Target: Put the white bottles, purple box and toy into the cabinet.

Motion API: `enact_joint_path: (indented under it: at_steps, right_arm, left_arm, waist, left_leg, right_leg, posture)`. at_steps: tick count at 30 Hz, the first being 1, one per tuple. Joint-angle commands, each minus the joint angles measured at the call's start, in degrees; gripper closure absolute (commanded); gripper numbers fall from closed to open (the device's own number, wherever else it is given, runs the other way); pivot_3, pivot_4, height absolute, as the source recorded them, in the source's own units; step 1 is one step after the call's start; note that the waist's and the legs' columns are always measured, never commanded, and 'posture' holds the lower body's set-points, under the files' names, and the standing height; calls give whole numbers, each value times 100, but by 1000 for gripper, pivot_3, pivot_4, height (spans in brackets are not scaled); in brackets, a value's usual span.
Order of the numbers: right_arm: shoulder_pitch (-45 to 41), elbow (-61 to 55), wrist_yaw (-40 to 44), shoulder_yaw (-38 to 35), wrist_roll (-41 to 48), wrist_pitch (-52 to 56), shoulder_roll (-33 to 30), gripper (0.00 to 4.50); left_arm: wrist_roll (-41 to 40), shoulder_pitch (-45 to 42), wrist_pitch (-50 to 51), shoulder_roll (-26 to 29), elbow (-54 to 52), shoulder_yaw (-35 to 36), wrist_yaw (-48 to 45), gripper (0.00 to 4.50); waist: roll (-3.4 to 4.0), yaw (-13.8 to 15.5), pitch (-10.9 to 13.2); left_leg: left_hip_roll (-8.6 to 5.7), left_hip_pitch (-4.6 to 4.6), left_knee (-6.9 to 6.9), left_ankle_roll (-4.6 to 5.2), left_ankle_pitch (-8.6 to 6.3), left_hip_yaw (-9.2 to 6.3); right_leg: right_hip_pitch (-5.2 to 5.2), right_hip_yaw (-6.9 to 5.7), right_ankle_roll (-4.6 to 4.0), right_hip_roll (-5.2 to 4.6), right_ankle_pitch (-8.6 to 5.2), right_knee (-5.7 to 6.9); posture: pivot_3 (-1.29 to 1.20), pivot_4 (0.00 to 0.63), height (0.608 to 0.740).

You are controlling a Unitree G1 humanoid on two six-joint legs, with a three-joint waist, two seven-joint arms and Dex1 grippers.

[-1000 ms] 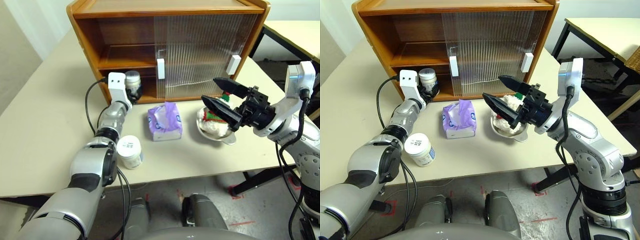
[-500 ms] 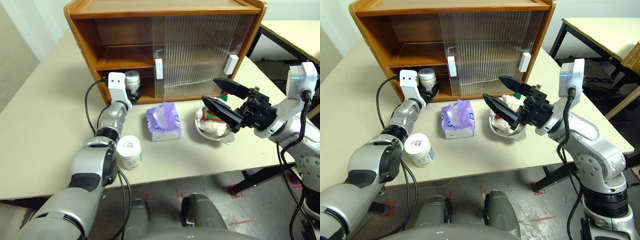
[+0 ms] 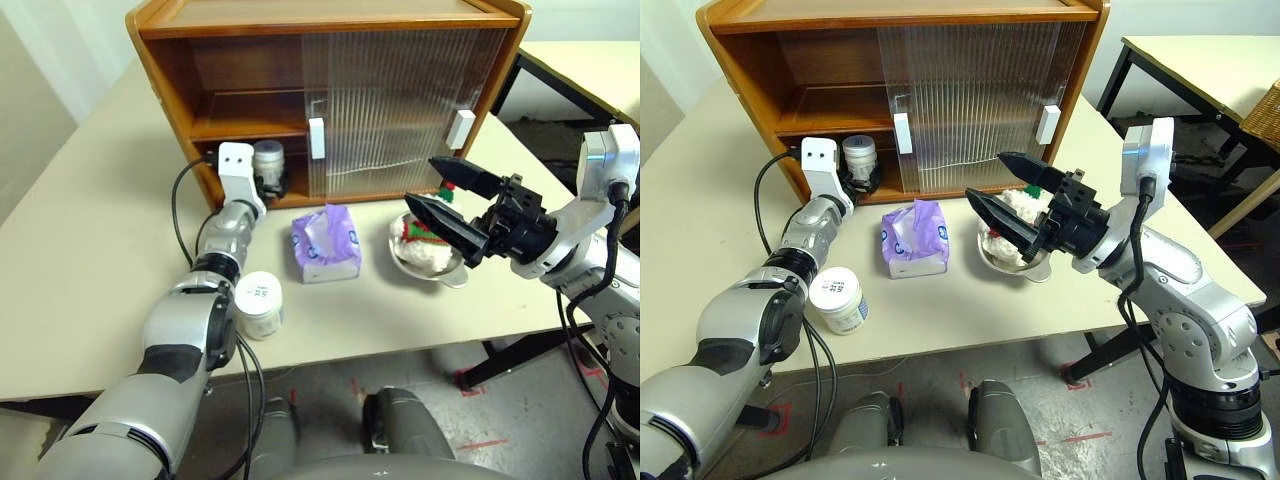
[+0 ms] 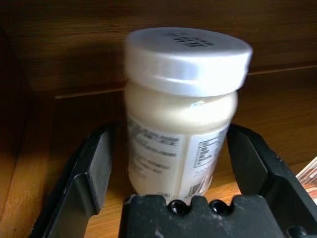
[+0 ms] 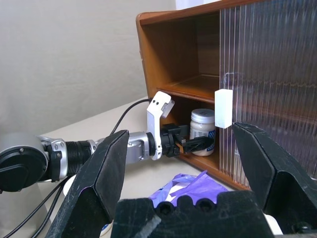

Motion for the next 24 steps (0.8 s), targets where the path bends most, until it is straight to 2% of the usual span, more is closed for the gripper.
enact_joint_path:
  at_steps: [1, 11, 24]
  right_arm:
    - [-58, 52, 34, -47, 38, 37, -44, 0]
    - [-211, 212, 165, 5, 4, 25, -37, 0]
    - [-421, 459, 380, 126, -71, -12, 20, 0]
  left_arm:
    - [-30, -32, -32, 49, 35, 91, -9, 13]
    - [-360, 350, -62, 153, -435, 348, -723, 13]
    - [-455, 974, 137, 326, -1437, 285, -1070, 13]
  waist:
    - [0, 0, 0]
    - [-1, 5, -1]
    - [-4, 37, -3]
  left_leg:
    - [0, 0, 0, 0, 0, 0]
    - [0, 2, 0, 0, 0, 0]
    - [1, 4, 2, 0, 0, -1]
  right_leg:
    - [0, 0, 0, 0, 0, 0]
    - [0, 0, 0, 1, 0, 2]
    - [2, 0, 0, 1, 0, 6]
  posture:
    - [-176, 0, 740]
    - [-147, 0, 740]
    - [-107, 0, 740]
